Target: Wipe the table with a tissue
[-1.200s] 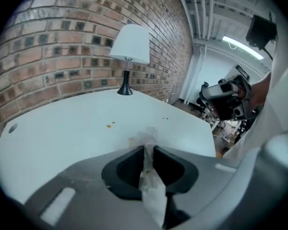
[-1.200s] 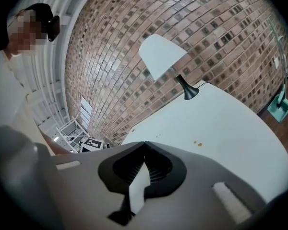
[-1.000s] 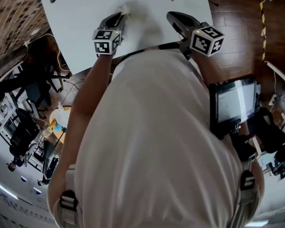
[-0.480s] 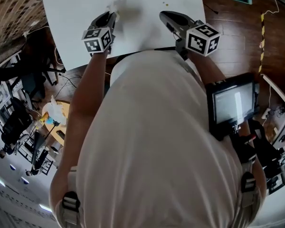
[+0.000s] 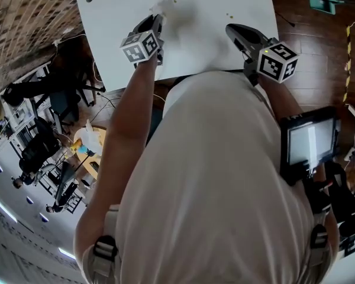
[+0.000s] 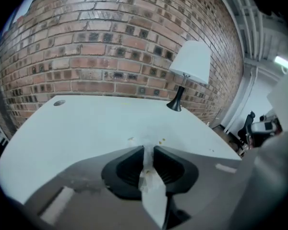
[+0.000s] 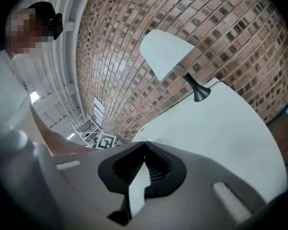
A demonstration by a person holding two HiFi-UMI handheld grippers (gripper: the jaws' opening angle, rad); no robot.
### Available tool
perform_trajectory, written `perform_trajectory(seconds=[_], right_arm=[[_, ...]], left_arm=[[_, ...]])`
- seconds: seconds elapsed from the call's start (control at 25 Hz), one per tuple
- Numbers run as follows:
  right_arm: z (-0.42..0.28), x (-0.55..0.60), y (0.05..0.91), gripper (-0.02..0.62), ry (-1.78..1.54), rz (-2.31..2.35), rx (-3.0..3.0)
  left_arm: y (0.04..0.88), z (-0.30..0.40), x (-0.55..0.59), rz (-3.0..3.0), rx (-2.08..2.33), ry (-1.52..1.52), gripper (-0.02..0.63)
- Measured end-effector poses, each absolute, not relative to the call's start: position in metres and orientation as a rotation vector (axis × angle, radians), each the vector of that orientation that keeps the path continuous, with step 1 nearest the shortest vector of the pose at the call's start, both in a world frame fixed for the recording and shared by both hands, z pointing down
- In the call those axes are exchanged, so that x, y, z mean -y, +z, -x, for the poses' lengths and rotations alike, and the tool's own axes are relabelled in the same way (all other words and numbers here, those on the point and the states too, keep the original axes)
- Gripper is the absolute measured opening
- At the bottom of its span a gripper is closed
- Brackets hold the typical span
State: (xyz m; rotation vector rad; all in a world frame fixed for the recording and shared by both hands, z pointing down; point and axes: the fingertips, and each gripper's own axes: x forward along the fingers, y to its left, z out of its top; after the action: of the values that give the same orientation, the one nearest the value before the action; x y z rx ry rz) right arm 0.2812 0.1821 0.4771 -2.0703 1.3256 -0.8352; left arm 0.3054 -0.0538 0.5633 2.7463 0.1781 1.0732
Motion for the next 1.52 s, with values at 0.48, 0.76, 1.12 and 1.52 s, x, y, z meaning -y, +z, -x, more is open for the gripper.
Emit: perform_trajectory(seconds=[0.48,0.76,1.12,1.52], right_arm=[[-0.28,-0.236,0.475,0.008,-0.805,2.126,-1.183],[-0.287,-0.237,0.472,0.008,-0.812,2.14,-1.13],[-0.287,-0.258,0.475,0.008,-0.811,2.164,-1.045],[-0.288,-0.241,0.475,0.008,-0.788,2.126,-1.045]], left_arm=[[0.573,-0.357,0.043,-2.799,-0.077,1.086,0.069],[0.573,-0.384,0.067,-2.753,0.076,1.058,0.067],[0.583,-0.398,0.05,-2.761,0.083,1.136,0.067],[0.589,-0.395,0.045,-2.742,-0.052,1.216,0.063]])
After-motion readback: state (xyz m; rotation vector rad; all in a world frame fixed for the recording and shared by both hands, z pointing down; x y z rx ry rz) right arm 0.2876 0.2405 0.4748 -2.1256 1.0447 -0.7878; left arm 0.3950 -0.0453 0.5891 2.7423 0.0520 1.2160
